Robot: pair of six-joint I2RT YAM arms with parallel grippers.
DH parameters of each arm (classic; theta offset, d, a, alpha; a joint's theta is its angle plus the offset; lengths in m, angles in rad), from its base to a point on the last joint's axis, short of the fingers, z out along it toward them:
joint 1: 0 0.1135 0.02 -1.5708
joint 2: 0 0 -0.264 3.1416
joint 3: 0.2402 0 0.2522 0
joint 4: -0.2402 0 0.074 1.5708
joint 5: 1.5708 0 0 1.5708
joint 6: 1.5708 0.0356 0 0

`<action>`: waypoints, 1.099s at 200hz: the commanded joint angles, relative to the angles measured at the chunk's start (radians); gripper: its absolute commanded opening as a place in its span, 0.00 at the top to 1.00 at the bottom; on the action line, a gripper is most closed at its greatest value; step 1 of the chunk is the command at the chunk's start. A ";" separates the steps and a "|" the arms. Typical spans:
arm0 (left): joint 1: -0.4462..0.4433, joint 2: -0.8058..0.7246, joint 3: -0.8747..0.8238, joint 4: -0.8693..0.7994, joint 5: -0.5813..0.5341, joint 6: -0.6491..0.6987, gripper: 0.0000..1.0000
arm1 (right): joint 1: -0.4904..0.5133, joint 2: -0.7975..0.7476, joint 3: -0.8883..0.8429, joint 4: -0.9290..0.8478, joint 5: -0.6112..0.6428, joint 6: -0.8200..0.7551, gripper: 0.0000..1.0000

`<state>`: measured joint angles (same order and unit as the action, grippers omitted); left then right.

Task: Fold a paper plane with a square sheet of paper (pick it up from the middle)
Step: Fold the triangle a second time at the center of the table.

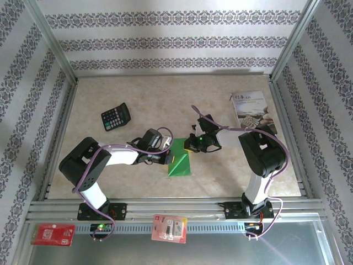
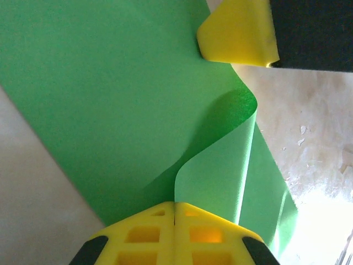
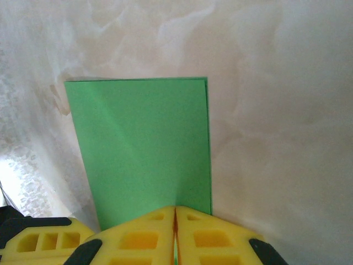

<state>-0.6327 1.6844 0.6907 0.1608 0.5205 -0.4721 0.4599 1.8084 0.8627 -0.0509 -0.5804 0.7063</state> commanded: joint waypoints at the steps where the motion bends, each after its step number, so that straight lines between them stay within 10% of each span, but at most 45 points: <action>1: 0.012 0.017 0.023 -0.037 0.009 0.029 0.97 | -0.010 0.014 -0.003 -0.046 0.046 -0.019 0.90; 220: 0.010 0.015 -0.025 0.003 0.026 -0.009 0.96 | -0.008 0.015 -0.009 -0.040 0.042 -0.018 0.89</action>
<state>-0.6327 1.6909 0.6895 0.1650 0.5240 -0.4728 0.4599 1.8084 0.8627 -0.0509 -0.5804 0.7063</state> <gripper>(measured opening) 0.037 0.108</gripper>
